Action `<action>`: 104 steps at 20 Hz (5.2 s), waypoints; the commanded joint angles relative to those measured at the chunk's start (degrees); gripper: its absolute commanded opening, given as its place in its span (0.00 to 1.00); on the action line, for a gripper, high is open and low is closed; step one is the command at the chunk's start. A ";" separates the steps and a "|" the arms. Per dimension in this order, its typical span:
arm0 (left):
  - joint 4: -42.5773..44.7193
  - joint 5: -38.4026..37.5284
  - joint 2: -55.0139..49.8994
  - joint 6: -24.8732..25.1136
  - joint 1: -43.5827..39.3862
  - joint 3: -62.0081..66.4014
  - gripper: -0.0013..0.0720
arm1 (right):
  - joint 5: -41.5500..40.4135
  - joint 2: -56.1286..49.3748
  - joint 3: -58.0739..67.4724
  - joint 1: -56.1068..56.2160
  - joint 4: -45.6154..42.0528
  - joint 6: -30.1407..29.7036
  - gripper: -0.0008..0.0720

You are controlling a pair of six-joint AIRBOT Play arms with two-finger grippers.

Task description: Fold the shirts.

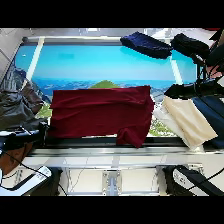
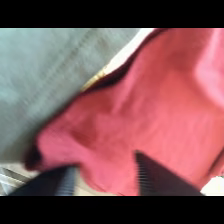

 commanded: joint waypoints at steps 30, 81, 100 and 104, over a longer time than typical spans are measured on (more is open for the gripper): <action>-7.80 -0.72 3.19 7.89 -0.55 0.28 0.03 | -19.37 -0.22 -49.18 10.84 35.26 -6.67 0.04; 16.98 25.88 -14.10 12.98 -38.18 53.22 0.97 | -1.09 -42.95 15.52 -1.25 14.75 -0.13 0.92; 16.98 21.22 -19.10 12.98 -45.86 53.13 0.96 | -7.26 -47.12 15.63 9.22 25.51 -3.74 0.06; 16.94 14.05 -24.79 12.96 -48.78 53.13 0.04 | 0.13 -43.85 19.85 9.14 26.12 -4.39 0.04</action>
